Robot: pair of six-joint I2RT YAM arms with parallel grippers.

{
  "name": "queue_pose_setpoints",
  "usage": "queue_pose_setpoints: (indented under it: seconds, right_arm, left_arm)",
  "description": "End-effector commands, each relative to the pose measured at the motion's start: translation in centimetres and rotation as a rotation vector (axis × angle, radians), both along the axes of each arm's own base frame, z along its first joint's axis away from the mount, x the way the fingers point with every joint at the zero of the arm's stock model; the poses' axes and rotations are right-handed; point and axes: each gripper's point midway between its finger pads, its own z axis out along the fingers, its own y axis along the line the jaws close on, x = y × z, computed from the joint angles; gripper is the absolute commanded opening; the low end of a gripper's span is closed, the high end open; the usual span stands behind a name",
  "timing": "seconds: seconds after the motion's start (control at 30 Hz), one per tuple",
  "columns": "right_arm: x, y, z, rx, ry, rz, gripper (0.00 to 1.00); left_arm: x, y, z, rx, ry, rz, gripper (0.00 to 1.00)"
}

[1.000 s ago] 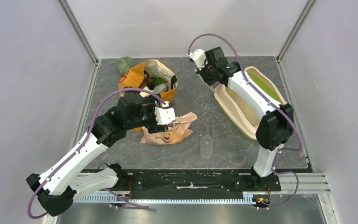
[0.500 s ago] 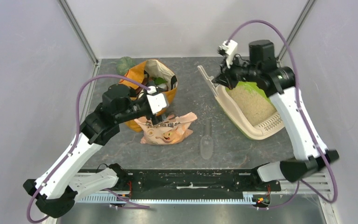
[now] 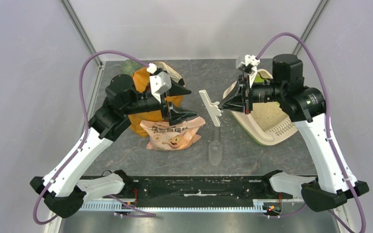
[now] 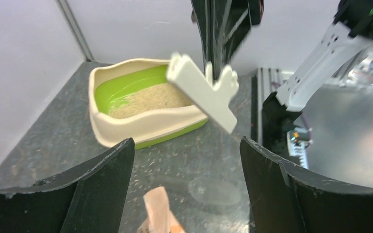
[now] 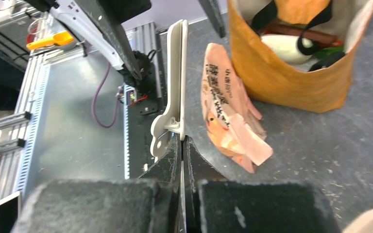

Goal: Fill the litter box with clean litter

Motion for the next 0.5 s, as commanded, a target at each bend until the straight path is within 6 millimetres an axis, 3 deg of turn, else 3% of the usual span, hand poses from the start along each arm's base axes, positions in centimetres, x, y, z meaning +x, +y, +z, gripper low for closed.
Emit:
queue_pose_setpoints:
  seconds: [0.0,0.2,0.33,0.47]
  right_arm:
    - [-1.6,1.3,0.1,0.034,0.023,0.093,0.0]
    - [-2.3,2.3,0.8,0.053,-0.016,0.11,0.0]
    - [-2.1,2.7,0.8,0.063,0.015,0.117,0.0]
    - [-1.7,3.1,1.3,0.087,0.026,0.112,0.0]
  left_arm:
    - [-1.2,-1.2,5.0,-0.184,0.157,-0.076,0.84]
    - [0.1,-1.9,4.5,-0.244,0.327,-0.031,0.74]
    - [-0.6,-2.1,5.2,-0.298,0.417,-0.087,0.57]
    - [-1.7,-2.2,5.2,-0.302,0.441,-0.156,0.47]
